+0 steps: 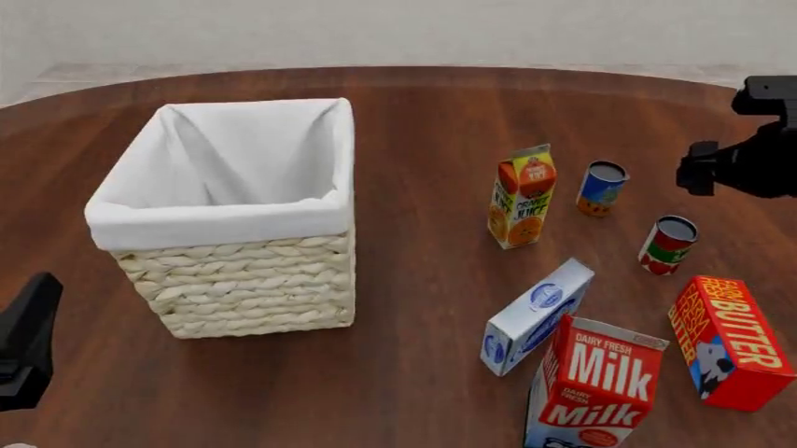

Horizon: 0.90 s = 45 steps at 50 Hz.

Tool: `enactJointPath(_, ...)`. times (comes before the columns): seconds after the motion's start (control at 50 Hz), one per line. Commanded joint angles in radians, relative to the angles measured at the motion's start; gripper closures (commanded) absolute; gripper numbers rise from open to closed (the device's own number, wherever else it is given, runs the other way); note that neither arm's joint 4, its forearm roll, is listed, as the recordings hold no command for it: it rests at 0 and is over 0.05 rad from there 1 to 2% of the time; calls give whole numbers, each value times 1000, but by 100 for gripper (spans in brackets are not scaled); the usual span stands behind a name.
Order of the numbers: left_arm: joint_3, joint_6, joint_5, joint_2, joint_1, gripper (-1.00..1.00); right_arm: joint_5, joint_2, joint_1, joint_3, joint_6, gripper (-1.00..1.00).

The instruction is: Pick up the alphabet soup and the tomato sauce, and put them in the basket.

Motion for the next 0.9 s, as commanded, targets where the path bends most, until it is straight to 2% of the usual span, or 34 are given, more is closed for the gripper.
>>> enactJointPath(0.02,0,0,0,0,0,-100,-23,30,-12,13,-1,-100)
enactJointPath(0.5,0,0,0,0,0,-100,-89,100,-23,53,0,-100)
enactJointPath(0.74,0,0,0,0,0,-100,-123,135,-11,64,19,-100)
enactJointPath(0.9,0,0,0,0,0,-100,-142,160,-19,67,9,-100)
